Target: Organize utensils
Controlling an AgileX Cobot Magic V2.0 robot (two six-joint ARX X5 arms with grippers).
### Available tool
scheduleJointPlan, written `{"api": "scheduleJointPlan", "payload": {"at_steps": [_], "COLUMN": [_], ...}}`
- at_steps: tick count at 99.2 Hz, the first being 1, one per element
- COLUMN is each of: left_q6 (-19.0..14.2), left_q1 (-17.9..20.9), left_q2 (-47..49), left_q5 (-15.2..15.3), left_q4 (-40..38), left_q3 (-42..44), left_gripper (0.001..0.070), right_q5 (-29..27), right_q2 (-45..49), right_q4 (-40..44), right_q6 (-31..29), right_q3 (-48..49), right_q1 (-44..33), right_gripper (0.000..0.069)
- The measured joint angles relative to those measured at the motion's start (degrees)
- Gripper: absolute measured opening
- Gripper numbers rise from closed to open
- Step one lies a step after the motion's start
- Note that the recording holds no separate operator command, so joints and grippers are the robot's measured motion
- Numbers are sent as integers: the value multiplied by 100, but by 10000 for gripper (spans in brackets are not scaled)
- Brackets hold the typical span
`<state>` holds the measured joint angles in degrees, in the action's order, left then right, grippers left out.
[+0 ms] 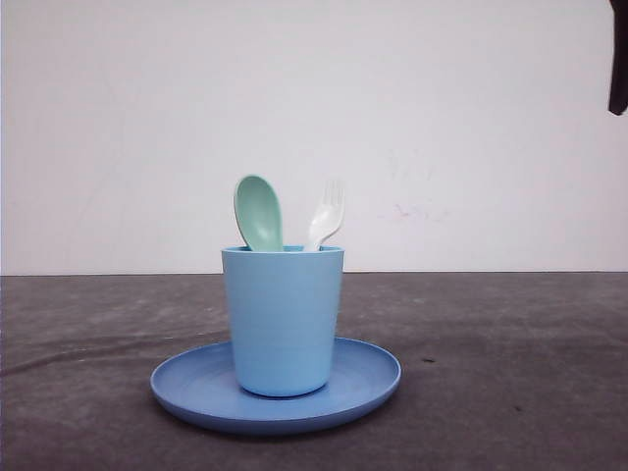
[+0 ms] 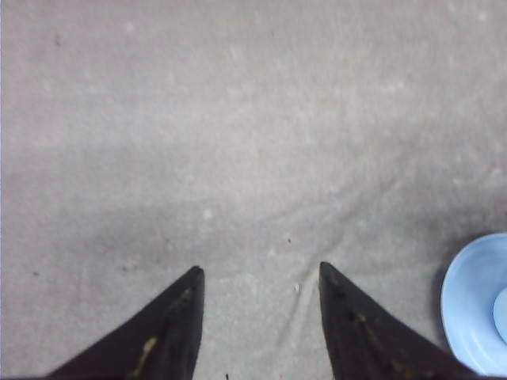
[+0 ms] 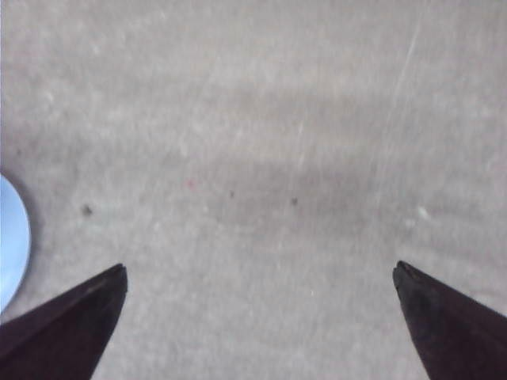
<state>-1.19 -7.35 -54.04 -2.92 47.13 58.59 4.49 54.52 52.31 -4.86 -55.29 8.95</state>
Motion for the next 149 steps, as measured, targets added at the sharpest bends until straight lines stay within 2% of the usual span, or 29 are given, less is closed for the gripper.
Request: {"api": "scheduleJointPlan", "payload": {"at_steps": [24, 28, 32, 40, 45, 50, 56, 71, 114, 120, 134, 149], "left_q6": [-61, -77, -81, -105, -116, -118, -118, -118, -118, -72, 42, 57], "left_q1": [0, 0, 0, 0, 0, 0, 0, 0, -2, 0, 0, 0], "left_q2": [11, 11, 11, 11, 11, 11, 11, 11, 11, 72, 809, 1930], "left_q5": [0, 0, 0, 0, 0, 0, 0, 0, 0, 157, 568, 601], "left_q4": [-28, -28, -22, -17, -17, -15, -15, -15, -15, -52, -623, -1808], "left_q3": [0, 0, 0, 0, 0, 0, 0, 0, 0, -22, -522, -1657], "left_gripper": [271, 268, 243, 101, 51, 32, 23, 19, 19, 18, 18, 18], "right_q5": [0, 0, 0, 0, -2, -2, 0, 0, 0, 0, -2, 0], "right_q2": [0, 0, 0, 0, 0, 0, 0, 0, 0, 0, 0, 0], "right_q4": [20, 20, 26, 57, 63, 57, 83, 76, -337, -417, -590, -835], "right_q6": [-9, -20, -44, -55, -55, -55, -57, -57, -57, -57, -57, -57], "right_q3": [0, 0, 0, 0, 0, 0, 0, 0, 0, 0, 0, 0], "right_q1": [0, 0, 0, 0, 0, 0, 0, 0, 0, 0, 0, 0], "right_gripper": [679, 654, 566, 324, 165, 81, 35, 9, 7, 7, 7, 7]}}
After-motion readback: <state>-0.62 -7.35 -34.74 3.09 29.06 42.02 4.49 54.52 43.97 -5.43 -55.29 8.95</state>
